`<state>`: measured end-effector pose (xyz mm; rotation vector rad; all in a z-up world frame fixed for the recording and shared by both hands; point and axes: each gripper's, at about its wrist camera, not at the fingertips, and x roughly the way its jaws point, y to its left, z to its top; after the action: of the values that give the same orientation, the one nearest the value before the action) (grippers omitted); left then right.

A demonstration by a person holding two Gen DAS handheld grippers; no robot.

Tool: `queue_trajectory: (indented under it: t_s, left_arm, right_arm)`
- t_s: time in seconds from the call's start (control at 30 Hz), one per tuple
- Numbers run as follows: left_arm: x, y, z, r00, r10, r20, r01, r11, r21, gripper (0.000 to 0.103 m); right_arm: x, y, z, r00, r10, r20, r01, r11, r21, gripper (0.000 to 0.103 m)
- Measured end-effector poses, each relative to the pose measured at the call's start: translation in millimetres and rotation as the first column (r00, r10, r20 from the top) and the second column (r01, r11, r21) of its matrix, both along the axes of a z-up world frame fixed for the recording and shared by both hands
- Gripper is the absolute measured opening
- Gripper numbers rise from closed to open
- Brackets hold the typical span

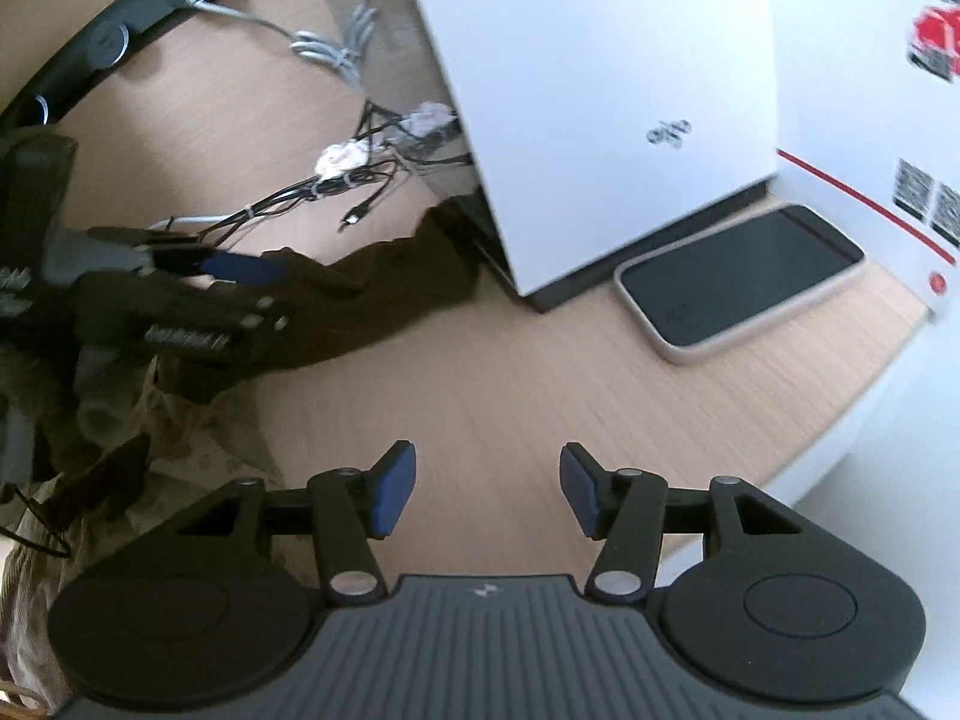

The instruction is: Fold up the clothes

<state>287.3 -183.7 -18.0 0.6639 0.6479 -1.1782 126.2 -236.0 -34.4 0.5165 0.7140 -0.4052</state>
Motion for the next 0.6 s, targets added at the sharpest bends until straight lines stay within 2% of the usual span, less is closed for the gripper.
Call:
queue_trajectory:
  t_s: [0.1,0.2,0.27,0.3,0.33,0.4,0.5,0.57,0.6]
  left_arm:
    - [-2.4,-23.4,-8.4,0.999,-0.042,0.019,0.042,0.999,0.021,0.077]
    - [-2.0,-41.6,-18.5,0.997,-0.064,0.032,0.062,0.997,0.05,0.075]
    - [1.5,-47.5,-21.9,0.998,-0.054,0.027,0.053,0.997,0.049,0.06]
    - [3.6,-49.0,-22.8,0.999,-0.043,0.023,0.042,0.998,0.046,0.03]
    - [6.3,-47.4,-21.6,1.0,-0.023,0.016,0.022,0.999,0.036,0.011]
    - [11.4,-39.6,-14.3,1.0,0.021,0.001,-0.021,1.0,-0.004,0.009]
    - [16.7,-4.4,19.8,0.992,0.123,-0.034,-0.126,0.984,-0.128,0.008]
    - [19.4,33.0,52.1,0.976,0.205,-0.076,-0.217,0.95,-0.226,0.008]
    - [20.6,55.7,69.1,0.963,0.251,-0.099,-0.269,0.924,-0.272,0.008]
  right_arm:
    - [-1.0,-0.9,-2.7,1.0,-0.012,-0.002,0.012,1.0,0.012,0.054]
    - [-6.5,-2.2,-3.3,1.0,-0.021,0.0,0.021,1.0,0.018,0.055]
    - [-7.7,-4.2,-3.0,1.0,-0.026,-0.001,0.026,0.999,0.019,0.055]
    - [-8.1,-5.2,-3.0,1.0,-0.026,-0.001,0.026,0.999,0.019,0.055]
    - [-8.4,-6.2,-2.9,1.0,-0.026,-0.002,0.026,0.999,0.019,0.055]
    - [-6.3,-4.8,-0.5,1.0,-0.008,0.0,0.008,1.0,0.014,0.055]
    - [7.9,0.6,5.4,0.999,0.046,0.014,-0.046,0.999,-0.007,0.056]
    - [20.6,6.2,12.4,0.995,0.092,0.03,-0.092,0.995,-0.029,0.056]
    - [28.2,10.5,17.5,0.992,0.123,0.04,-0.121,0.992,-0.042,0.056]
